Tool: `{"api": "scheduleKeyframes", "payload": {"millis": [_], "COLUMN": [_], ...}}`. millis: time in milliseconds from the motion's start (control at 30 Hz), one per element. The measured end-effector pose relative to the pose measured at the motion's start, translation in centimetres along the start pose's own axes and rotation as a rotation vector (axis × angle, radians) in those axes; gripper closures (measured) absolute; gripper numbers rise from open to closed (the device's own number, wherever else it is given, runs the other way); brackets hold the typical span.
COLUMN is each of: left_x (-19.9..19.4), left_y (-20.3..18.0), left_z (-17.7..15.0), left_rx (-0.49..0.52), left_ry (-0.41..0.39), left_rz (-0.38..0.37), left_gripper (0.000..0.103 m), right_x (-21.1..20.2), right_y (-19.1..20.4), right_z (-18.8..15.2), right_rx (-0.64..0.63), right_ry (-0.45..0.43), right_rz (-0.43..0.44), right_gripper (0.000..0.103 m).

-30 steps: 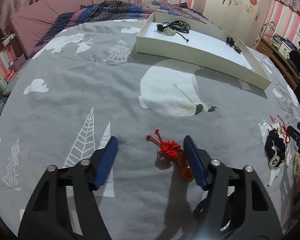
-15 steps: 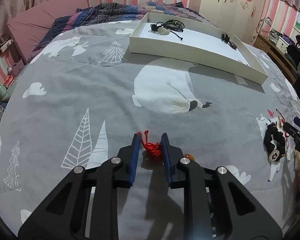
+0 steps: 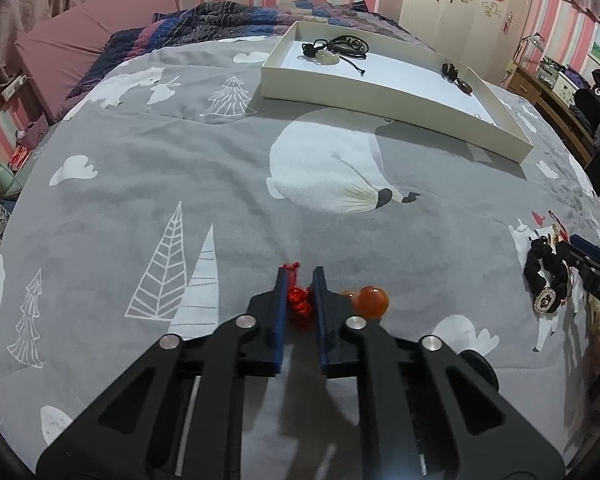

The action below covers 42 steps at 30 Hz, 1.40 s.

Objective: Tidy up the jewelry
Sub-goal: 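Grasp the red string bracelet with the right tool while the left lifts the gourd, then carry the gourd knot and red bracelet into the white tray and open both tools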

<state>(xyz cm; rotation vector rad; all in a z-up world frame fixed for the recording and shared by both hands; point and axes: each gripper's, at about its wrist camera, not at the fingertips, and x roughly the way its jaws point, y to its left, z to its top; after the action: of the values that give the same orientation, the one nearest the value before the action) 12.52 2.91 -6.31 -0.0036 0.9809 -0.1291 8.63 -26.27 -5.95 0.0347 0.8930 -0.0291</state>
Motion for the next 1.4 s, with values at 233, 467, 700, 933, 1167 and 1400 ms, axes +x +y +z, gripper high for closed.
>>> {"api": "scheduleKeyframes", "payload": {"millis": [233, 467, 700, 933, 1167, 1400], "left_x": [0.0, 0.0, -0.1, -1.3, -3.1, -3.4], "left_y": [0.2, 0.0, 0.0, -0.3, -1.0, -2.4], "left_z": [0.1, 0.3, 0.5, 1.8, 6.3, 12.3], "left_rx": [-0.010, -0.017, -0.033, -0.024, 0.021, 0.058], "left_ry": [-0.001, 0.000, 0.007, -0.011, -0.040, -0.089], "left_rz": [-0.009, -0.005, -0.008, -0.012, -0.035, -0.067], "left_gripper": [0.097, 0.097, 0.098, 0.098, 0.098, 0.098], "right_x": [0.0, 0.0, -0.2, -1.5, -2.7, -2.8], "right_y": [0.8, 0.5, -0.1, -0.7, -0.7, -0.4], "right_z": [0.1, 0.4, 1.1, 3.5, 7.8, 13.2], "right_rx": [-0.030, -0.018, 0.013, 0.037, 0.014, 0.008], "right_ry": [-0.010, -0.007, -0.013, -0.056, -0.115, -0.162], "right_rz": [0.030, 0.050, 0.051, 0.065, 0.065, 0.067], "right_gripper": [0.091, 0.093, 0.093, 0.093, 0.093, 0.093]}}
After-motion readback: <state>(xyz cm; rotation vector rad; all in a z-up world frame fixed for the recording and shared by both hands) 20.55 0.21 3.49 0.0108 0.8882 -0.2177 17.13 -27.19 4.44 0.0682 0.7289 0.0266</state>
